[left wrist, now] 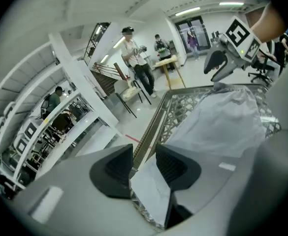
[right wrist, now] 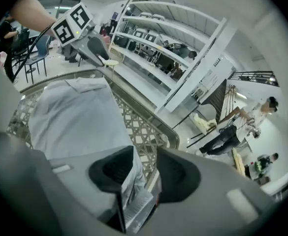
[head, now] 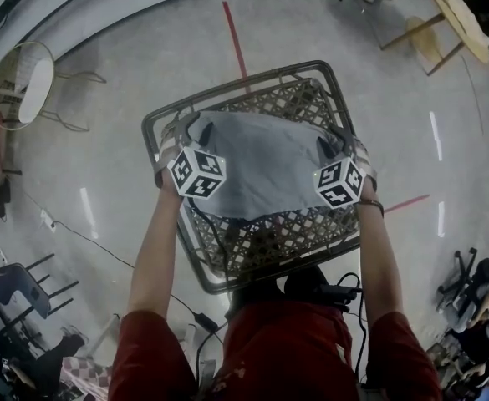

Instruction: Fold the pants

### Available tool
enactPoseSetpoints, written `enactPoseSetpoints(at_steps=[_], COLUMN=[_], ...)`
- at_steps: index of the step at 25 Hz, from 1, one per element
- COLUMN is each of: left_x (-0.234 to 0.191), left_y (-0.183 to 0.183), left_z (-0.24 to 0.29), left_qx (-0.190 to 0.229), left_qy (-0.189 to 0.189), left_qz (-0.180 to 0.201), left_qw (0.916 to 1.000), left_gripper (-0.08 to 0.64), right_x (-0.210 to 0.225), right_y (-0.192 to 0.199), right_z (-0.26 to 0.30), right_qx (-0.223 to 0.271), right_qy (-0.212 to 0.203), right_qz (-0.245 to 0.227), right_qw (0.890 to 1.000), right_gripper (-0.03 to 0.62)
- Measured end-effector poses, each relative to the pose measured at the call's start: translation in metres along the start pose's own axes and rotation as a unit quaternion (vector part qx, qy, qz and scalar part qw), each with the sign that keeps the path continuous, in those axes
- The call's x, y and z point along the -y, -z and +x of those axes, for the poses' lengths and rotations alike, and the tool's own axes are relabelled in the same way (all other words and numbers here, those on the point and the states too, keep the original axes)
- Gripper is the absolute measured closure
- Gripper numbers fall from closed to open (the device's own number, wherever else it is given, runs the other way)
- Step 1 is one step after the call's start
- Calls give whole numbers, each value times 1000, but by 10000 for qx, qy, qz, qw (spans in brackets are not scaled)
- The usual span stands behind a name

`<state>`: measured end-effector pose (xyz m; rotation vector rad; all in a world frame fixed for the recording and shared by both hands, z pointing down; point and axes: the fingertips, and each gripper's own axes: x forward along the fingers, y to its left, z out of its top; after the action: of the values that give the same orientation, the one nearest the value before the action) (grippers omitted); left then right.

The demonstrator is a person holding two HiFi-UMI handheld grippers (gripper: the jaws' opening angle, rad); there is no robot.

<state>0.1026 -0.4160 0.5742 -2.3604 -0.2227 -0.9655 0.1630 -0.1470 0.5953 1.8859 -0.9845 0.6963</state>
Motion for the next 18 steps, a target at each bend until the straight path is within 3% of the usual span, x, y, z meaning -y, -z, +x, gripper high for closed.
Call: enactPoseSetpoints(at_steps=[5, 11, 14, 18], left_x=[12, 44, 61, 73], left_y=[-38, -64, -78, -93], left_z=[-48, -111, -133, -152], left_qx=[772, 1641, 2024, 2307], left_qy=[-422, -900, -1058, -1321], left_qz=[-858, -2019, -2328, -2455], left_qw=[9924, 9614, 9453, 9322], left_gripper=[405, 416, 456, 525], right_x=[2, -9, -13, -9], right_y=[-32, -61, -73, -84], right_z=[-41, -99, -124, -151], right_qx=[624, 1530, 1980, 2479], right_qy=[212, 420, 399, 308], right_qz=[587, 1323, 1405, 1522], right_qw=[9961, 9784, 9693, 9563], right_gripper=[454, 454, 453, 464])
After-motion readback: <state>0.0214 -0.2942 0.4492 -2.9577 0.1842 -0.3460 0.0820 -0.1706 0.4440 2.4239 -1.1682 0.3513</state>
